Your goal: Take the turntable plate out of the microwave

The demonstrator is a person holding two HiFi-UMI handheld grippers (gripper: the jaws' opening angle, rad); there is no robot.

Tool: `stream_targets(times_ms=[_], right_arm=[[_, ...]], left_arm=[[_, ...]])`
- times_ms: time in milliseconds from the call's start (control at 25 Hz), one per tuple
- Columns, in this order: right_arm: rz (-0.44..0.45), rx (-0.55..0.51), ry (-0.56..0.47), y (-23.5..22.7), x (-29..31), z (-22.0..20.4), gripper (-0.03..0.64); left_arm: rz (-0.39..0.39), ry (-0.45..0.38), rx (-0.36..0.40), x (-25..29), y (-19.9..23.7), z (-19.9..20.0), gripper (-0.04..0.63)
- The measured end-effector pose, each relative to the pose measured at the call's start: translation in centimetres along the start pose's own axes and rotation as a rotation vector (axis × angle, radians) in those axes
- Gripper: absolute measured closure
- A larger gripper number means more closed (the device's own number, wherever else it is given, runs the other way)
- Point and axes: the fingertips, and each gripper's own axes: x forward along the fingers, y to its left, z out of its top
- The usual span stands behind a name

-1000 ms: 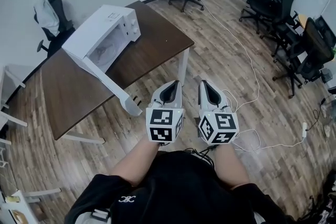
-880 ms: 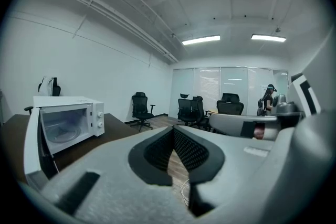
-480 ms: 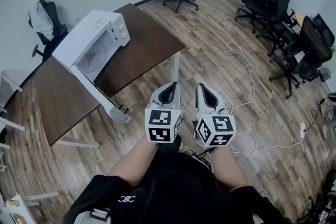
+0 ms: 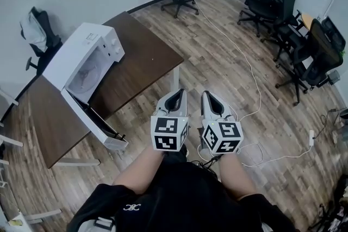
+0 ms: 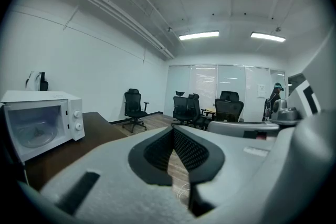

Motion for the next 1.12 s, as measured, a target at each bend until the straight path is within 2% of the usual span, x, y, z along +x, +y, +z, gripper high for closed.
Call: stream_targets(times_ms=[320, 600, 1120], right_arm=[[0.045, -0.022, 0.035, -1.5, 7.2, 1.3, 0.607], [0.128, -0.051, 0.058, -0.2, 13.8, 2.6, 0.607], [0.359, -0.103, 0.096, 6.8, 26.2, 2.9, 0.607]], left_arm=[[0.046, 0.016, -0.031, 5.5, 4.5, 1.6, 0.584], [0.115, -0.011, -0.062, 8.7, 9.7, 4.1, 0.584], [0.336, -0.080, -0.121, 9.7, 22.8, 6.6, 0.584]])
